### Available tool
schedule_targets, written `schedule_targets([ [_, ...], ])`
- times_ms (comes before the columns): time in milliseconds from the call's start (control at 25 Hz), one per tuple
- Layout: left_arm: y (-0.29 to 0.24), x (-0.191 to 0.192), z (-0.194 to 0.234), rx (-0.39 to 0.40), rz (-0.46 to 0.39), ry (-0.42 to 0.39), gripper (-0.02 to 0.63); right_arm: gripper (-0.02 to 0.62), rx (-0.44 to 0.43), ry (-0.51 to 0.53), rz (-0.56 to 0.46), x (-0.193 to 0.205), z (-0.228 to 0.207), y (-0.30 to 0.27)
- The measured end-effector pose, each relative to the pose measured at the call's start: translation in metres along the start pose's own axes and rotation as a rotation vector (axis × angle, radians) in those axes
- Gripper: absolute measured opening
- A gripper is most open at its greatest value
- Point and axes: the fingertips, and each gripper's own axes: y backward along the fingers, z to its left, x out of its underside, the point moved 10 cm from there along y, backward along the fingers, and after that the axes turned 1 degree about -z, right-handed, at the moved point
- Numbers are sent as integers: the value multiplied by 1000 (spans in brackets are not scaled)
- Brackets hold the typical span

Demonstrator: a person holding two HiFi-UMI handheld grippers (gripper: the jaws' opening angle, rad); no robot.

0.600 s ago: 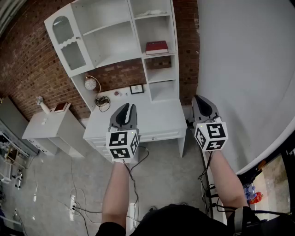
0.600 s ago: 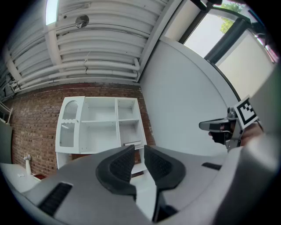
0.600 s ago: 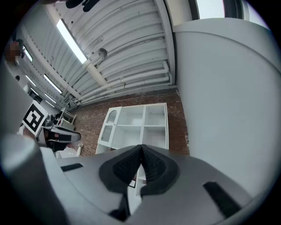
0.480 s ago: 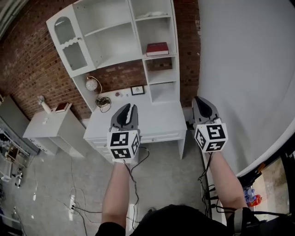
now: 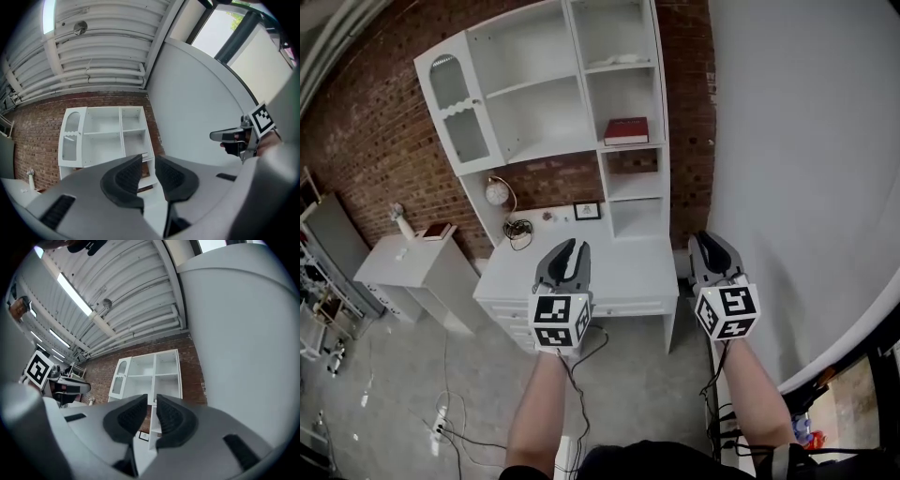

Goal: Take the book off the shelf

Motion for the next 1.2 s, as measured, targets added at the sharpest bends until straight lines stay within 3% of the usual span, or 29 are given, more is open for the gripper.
schedule_targets([
  [160,0,-3,-13,21,6,-28,220,115,-27,45,6,-1,-6,6],
  [240,-2,-3,-18,29,22,-71,246,133,-41,65,6,-2,-7,6],
  [440,-15,5,-18,32,42,-93,256,141,-57,48,-4,3,-15,-3],
  [760,-57,31,8,43,54,-102,256,141,-3,53,22,23,-31,-38],
  [1000,-105,51,58,72,32,-88,256,141,40,82,38,34,-24,-97],
  [1200,-150,67,96,110,25,-150,256,141,63,108,51,45,-14,-154],
])
